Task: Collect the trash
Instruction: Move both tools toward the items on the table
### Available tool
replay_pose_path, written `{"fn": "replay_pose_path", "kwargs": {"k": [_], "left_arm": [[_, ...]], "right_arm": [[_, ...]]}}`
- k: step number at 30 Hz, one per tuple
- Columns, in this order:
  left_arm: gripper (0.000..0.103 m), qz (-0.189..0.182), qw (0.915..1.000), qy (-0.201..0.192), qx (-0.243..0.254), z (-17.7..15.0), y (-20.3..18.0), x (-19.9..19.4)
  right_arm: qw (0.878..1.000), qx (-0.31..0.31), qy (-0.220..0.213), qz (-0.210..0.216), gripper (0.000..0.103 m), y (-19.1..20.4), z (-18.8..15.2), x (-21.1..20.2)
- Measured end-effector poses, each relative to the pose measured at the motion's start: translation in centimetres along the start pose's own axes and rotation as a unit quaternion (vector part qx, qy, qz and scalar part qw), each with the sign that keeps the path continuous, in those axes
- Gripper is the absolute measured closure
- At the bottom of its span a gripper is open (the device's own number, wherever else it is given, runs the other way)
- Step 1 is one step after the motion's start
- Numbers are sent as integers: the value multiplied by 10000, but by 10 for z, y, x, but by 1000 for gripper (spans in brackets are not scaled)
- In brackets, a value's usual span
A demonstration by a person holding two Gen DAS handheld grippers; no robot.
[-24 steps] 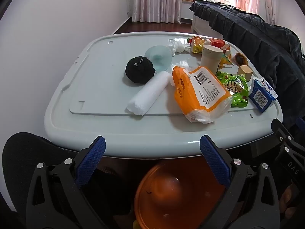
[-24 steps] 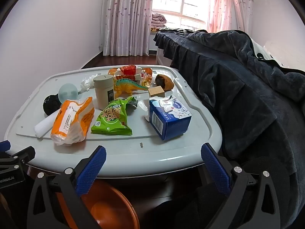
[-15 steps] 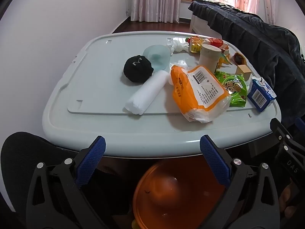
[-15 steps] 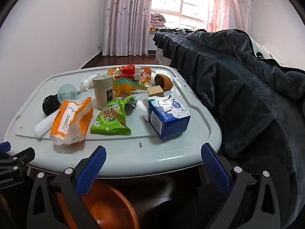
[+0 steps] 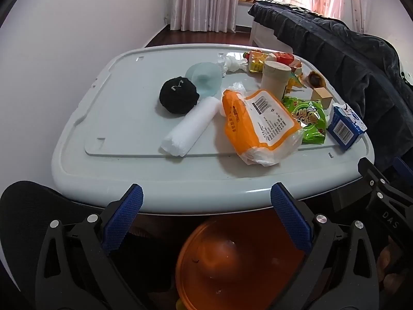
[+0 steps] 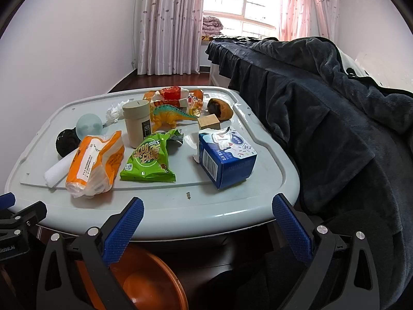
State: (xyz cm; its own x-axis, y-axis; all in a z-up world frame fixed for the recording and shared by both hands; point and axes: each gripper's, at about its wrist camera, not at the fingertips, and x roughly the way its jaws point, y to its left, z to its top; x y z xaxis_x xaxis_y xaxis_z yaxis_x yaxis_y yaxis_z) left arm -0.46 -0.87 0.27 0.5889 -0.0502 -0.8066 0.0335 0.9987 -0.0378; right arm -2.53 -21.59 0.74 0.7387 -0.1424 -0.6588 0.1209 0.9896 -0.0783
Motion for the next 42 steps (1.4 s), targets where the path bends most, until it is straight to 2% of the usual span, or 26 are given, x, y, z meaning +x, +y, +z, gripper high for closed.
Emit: {"fn": "replay_pose_path", "kwargs": {"k": [13,31,42], "left_arm": [[6,-151,9999,-1,73,0,0,0],[6,17,9997,-234,76,4,-1,-9],[6,-78,9995,-258,133,32,-8,-12]], "right_arm": [[10000,-43,-1,-20,5,1,7,4],[10000,-41,28,62,5,2,15,8],[9998,-51,88,145,5,0,35,19]]}}
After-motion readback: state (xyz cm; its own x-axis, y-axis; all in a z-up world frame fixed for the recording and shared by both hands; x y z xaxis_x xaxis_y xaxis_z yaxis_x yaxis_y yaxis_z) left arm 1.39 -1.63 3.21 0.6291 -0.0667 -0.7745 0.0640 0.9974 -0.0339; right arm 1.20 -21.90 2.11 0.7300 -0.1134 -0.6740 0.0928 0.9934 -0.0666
